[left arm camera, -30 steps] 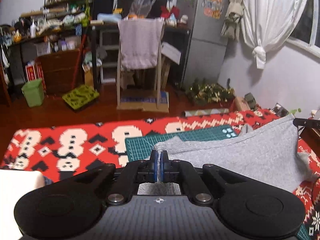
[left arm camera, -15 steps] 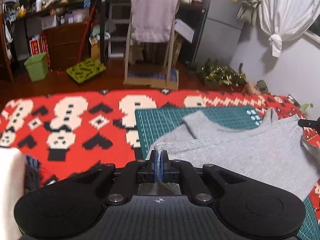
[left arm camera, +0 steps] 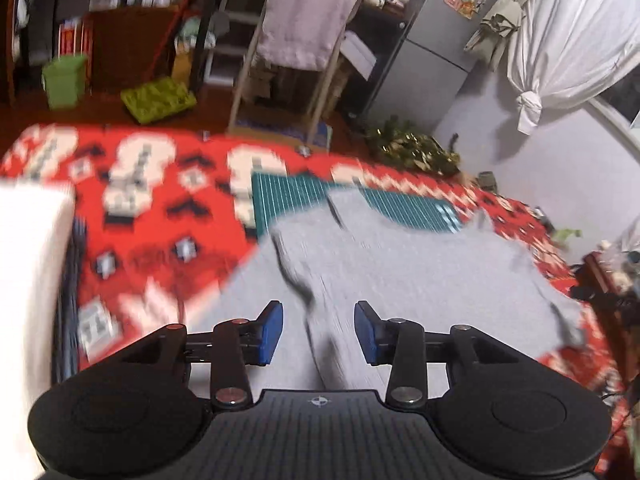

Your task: Fold clothes

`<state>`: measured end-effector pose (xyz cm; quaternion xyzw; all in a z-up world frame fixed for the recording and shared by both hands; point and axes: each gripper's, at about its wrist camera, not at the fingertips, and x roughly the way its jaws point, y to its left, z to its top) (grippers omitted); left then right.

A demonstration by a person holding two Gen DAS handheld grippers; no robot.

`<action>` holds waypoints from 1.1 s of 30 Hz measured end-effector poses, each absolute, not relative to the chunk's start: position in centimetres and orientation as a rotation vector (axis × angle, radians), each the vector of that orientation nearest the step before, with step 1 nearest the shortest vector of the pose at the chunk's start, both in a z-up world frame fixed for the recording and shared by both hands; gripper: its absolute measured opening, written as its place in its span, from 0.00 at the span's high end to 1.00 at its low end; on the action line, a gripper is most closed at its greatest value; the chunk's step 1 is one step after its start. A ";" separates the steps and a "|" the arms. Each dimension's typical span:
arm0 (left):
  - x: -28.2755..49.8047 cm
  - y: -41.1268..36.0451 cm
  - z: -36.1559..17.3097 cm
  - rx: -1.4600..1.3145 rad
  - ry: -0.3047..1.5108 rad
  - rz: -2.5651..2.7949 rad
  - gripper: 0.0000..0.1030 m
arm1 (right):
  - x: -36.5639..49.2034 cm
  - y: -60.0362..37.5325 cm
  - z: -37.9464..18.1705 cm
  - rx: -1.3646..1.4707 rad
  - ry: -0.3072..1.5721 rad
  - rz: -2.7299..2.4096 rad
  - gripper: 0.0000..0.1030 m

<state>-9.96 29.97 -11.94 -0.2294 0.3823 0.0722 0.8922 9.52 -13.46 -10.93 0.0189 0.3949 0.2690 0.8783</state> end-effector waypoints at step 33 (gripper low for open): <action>-13.9 26.9 -14.3 -0.379 0.861 0.213 0.97 | 6.4 -16.7 -14.1 0.065 0.902 0.460 0.97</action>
